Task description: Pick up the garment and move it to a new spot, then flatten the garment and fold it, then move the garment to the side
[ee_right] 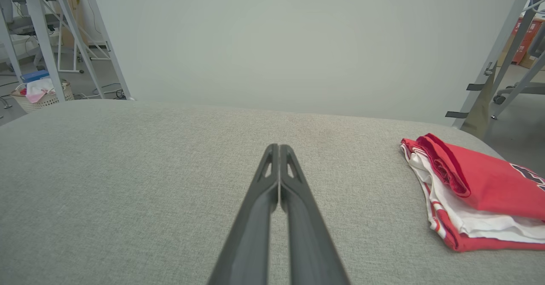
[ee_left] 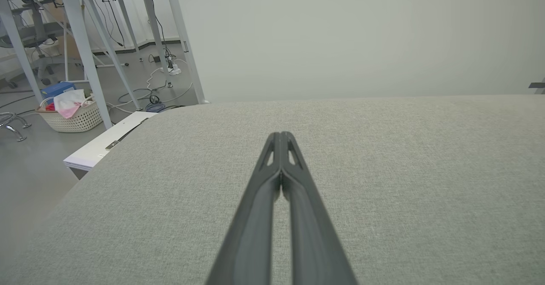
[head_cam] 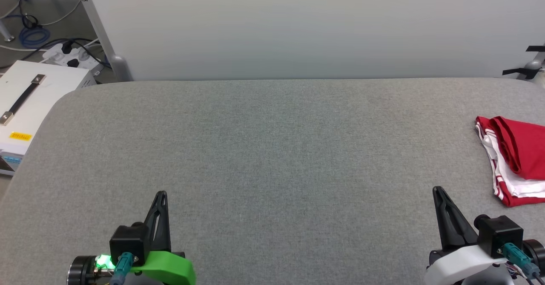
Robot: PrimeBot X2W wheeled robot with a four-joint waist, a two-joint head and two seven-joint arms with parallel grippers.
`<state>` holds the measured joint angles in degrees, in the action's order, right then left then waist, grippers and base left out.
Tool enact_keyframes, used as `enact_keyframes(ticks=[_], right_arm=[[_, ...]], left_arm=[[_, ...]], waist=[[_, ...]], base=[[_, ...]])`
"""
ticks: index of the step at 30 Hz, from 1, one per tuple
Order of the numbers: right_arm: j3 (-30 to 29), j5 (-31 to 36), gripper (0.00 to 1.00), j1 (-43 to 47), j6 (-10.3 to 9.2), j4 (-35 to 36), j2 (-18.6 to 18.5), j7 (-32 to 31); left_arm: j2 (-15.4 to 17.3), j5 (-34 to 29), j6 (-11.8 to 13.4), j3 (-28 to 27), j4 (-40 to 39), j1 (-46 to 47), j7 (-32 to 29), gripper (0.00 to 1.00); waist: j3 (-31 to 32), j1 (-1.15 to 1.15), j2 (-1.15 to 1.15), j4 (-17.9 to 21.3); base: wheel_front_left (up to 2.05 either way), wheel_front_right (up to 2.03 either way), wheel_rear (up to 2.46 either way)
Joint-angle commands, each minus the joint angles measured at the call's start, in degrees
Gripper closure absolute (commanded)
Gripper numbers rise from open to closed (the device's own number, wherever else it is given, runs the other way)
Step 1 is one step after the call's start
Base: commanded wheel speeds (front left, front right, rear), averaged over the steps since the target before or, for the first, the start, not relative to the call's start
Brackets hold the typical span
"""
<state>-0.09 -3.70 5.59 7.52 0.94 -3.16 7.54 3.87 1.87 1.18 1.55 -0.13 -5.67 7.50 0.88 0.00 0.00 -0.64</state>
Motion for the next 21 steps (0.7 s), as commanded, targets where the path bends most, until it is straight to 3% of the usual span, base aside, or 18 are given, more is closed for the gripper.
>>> enact_keyframes(ticks=[1, 21], right_arm=[[0.04, 0.61, 1.00, -1.14, -0.02, -0.20, 0.13, -0.32], [0.05, 1.60, 1.00, -2.57, -0.02, -0.44, 0.18, -2.65]], left_arm=[[-0.30, -0.63, -0.31, -0.20, 0.05, 1.35, -0.31, 1.00], [-0.52, -1.03, -0.59, -0.63, 0.08, 2.74, -2.62, 1.00]], waist=[[-0.02, 0.00, 0.00, 0.01], [-0.29, 0.00, 0.00, 0.21]], base=[[0.00, 0.00, 0.00], [0.00, 0.00, 0.00]])
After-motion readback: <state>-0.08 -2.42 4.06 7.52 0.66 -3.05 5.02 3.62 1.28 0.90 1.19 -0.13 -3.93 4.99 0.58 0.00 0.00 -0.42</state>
